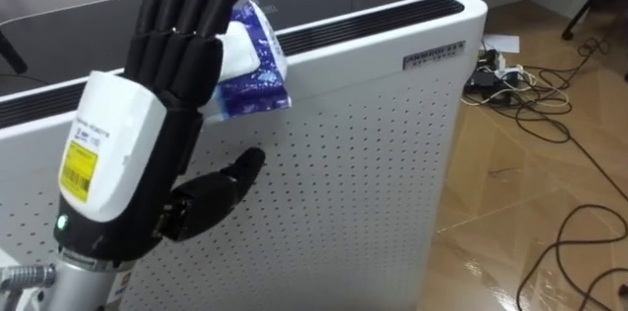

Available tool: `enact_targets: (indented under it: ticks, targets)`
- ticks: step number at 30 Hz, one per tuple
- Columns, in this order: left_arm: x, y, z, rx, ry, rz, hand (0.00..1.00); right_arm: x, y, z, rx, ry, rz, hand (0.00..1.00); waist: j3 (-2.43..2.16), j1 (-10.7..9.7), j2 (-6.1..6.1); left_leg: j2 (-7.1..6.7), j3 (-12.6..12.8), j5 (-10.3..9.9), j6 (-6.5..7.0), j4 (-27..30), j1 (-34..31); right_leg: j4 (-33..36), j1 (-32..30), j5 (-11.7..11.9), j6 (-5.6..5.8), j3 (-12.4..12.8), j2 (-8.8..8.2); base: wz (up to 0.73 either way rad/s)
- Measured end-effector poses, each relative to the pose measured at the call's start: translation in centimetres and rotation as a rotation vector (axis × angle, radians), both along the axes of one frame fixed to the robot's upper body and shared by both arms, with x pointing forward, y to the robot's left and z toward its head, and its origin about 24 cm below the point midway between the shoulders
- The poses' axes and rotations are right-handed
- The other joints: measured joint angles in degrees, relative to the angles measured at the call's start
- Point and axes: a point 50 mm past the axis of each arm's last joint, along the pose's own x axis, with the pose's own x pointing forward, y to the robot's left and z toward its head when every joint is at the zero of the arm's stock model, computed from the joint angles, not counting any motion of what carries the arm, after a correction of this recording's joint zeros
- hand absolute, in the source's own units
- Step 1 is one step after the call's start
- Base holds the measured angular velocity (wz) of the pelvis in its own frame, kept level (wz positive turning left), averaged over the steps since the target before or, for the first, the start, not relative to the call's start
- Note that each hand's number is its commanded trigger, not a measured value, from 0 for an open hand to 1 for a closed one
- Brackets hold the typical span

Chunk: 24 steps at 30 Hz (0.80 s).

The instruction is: Pick garbage

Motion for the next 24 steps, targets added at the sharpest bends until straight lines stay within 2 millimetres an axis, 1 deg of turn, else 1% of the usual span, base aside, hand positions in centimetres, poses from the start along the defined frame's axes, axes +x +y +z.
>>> enact_targets:
  ticks: [3, 7, 8, 9, 10, 11, 14, 16, 19, 24]
  targets:
    - [0.3, 0.2, -0.2, 0.039, 0.045, 0.014, 0.0, -0.4, -0.4, 0.0, -0.009, 0.012, 0.002, 1.0, -0.01, -0.13, 0.0, 0.07, 0.19, 0.34, -0.05, -0.71, 0.33, -0.72, 0.18, 0.05, -0.06, -0.4, 0.05, 0.05]
    - [0.5, 0.6, -0.3, 0.074, 0.092, 0.038, 0.0, -0.6, -0.5, -0.1, -0.009, 0.04, 0.002, 1.0, 0.0, 0.04, -0.03, 0.16, 1.31, 0.37, -0.05, -0.91, 0.39, -0.74, 0.16, 0.05, -0.06, -0.28, 0.05, -0.01]
    - [0.5, 0.6, -0.3, 0.078, 0.096, 0.038, 0.02, -0.6, -0.5, -0.1, -0.01, 0.043, 0.001, 1.0, 0.03, 0.15, -0.07, 0.15, 1.37, 0.37, -0.05, -0.93, 0.37, -0.74, 0.15, 0.05, -0.06, -0.26, 0.05, 0.0]
    - [0.5, 0.6, -0.3, 0.087, 0.104, 0.039, 0.6, -0.5, -0.6, 0.0, -0.018, 0.043, 0.002, 1.0, -0.07, 0.13, 0.08, 0.13, 1.41, 0.37, -0.04, -0.94, 0.27, -0.75, 0.17, 0.05, -0.05, -0.27, 0.03, 0.0]
    - [0.6, 0.7, -0.2, 0.094, 0.115, 0.038, 0.82, -0.5, -0.7, 0.1, -0.025, 0.039, 0.001, 1.0, -0.07, 0.09, 0.07, 0.08, 1.41, 0.38, -0.03, -0.95, 0.16, -0.75, 0.2, 0.05, -0.04, -0.3, 0.02, 0.03]
    - [0.6, 0.7, -0.2, 0.096, 0.121, 0.038, 1.0, -0.4, -0.8, 0.2, -0.026, 0.038, -0.001, 1.0, -0.07, 0.05, 0.08, 0.07, 1.41, 0.38, -0.03, -0.94, 0.23, -0.75, 0.27, 0.05, -0.04, -0.27, 0.03, 0.0]
    - [0.7, 1.1, -0.1, 0.116, 0.16, 0.036, 1.0, -0.3, -0.9, 0.5, -0.035, 0.03, -0.001, 1.0, -0.03, -0.13, 0.17, 0.09, 1.42, 0.39, -0.04, -0.93, 0.71, -0.83, 0.92, 0.05, -0.04, -0.18, 0.1, 0.0]
    - [0.9, 1.5, 0.0, 0.114, 0.176, 0.057, 1.0, -0.1, -1.0, 0.6, -0.04, 0.02, -0.001, 1.0, -0.11, -0.29, 0.48, 0.11, 1.43, 0.43, -0.08, -0.93, 0.91, -0.8, 1.1, 0.05, -0.05, -0.2, 0.12, 0.0]
    - [1.1, 2.2, 0.7, 0.083, 0.153, 0.079, 1.0, -0.2, -1.0, 0.6, -0.042, 0.021, -0.002, 1.0, -0.03, -0.4, 0.74, 0.09, 1.56, 0.45, -0.12, -0.99, 1.18, -0.74, 1.26, 0.05, -0.06, 0.01, 0.19, 0.0]
    - [1.3, 2.8, 1.8, 0.033, 0.12, 0.078, 1.0, -0.2, -1.0, 0.8, -0.044, 0.018, -0.002, 1.0, 0.06, -0.35, 0.96, 0.05, 1.77, 0.56, -0.14, -1.28, 1.44, -0.74, 1.27, 0.04, -0.07, 0.26, 0.25, 0.0]
